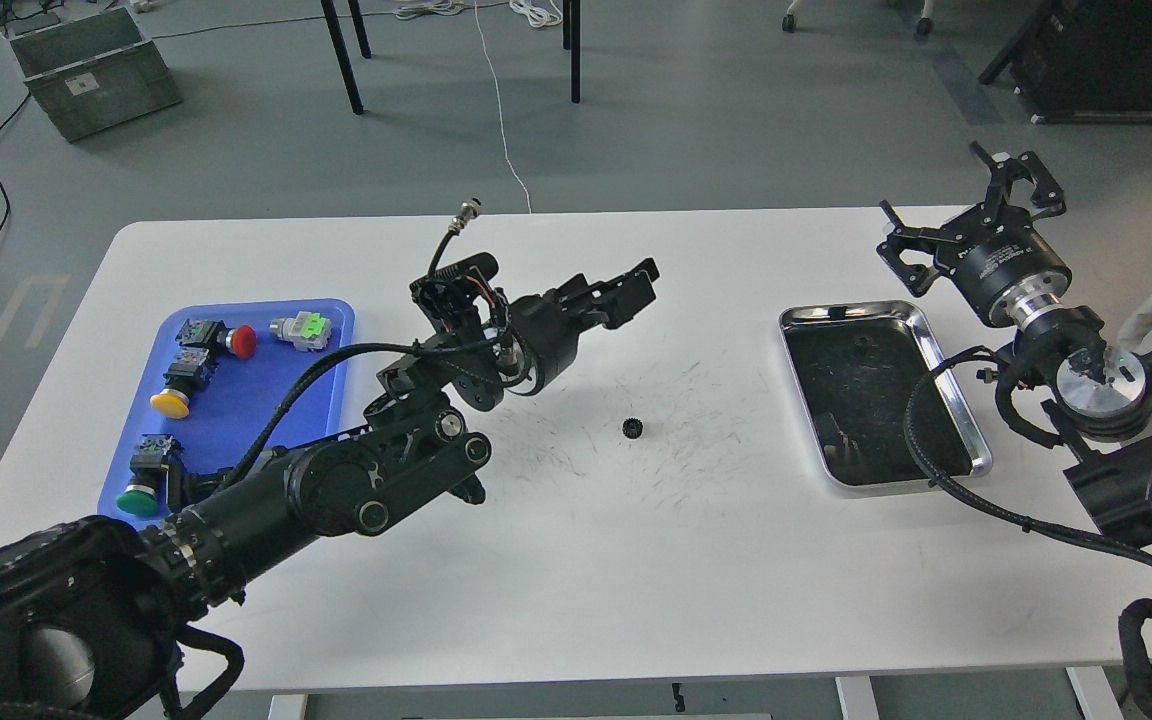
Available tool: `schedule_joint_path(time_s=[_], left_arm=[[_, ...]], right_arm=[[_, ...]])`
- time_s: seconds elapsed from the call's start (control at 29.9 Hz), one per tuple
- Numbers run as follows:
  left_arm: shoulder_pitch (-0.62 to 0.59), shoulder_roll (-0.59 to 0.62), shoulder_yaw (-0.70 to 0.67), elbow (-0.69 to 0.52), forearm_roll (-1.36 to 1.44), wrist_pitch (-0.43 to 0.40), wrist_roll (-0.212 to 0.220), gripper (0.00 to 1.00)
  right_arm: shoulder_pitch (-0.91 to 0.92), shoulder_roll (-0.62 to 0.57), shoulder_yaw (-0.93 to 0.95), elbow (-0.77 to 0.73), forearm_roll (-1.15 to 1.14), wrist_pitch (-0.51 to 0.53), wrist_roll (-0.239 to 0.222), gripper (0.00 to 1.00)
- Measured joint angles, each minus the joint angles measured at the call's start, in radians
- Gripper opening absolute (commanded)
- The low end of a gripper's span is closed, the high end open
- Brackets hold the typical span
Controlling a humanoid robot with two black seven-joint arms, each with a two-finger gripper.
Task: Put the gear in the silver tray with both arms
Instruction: 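Withdraw the left gripper back over the blue tray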
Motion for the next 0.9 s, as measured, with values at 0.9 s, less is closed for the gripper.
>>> schedule_joint_path(time_s=[0.9], left_arm=[[0.051, 0.4, -0.345, 0.164, -1.268, -0.296, -0.103, 0.98]], right_arm=[[0.459, 0.093, -0.723, 0.145, -0.192, -0.183, -0.025, 0.96]])
